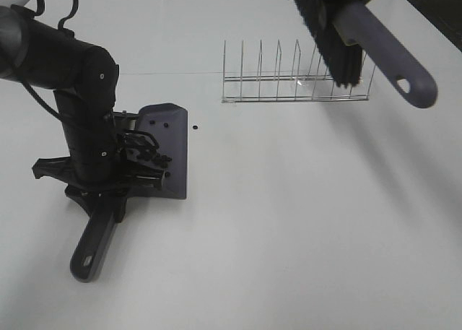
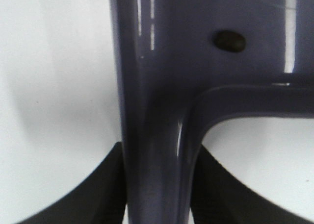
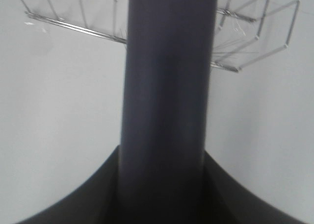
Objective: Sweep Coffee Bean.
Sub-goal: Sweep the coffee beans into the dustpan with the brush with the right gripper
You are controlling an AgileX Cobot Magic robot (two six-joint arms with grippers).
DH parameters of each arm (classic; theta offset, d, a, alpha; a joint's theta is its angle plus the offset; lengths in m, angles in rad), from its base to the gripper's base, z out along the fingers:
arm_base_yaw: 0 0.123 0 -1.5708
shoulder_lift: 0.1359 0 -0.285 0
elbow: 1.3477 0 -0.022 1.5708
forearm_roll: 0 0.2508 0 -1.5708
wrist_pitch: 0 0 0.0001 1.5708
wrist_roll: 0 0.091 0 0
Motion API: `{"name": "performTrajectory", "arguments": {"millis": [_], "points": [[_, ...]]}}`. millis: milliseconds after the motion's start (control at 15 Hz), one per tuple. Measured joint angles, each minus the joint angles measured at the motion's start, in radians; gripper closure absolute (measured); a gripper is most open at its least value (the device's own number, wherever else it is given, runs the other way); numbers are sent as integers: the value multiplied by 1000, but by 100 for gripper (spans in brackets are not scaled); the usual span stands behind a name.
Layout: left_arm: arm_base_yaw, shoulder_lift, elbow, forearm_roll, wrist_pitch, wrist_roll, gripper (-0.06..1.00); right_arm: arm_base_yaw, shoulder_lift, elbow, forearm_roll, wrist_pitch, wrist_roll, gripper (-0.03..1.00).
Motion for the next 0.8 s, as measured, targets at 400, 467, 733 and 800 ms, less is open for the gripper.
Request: {"name": "performTrajectory", "arguments": {"millis": [400, 467, 733, 800], "points": [[0, 0, 0, 0, 0, 0, 62, -63, -41, 202, 69, -4, -1, 70], [0, 0, 0, 0, 0, 0, 62, -47, -34, 223, 114, -25, -13, 70], [0, 0, 0, -1, 0, 1, 62, 96, 66, 224, 73, -137, -27, 70], [0, 0, 0, -1, 0, 1, 62, 135, 104, 203, 39, -136, -27, 70]]}}
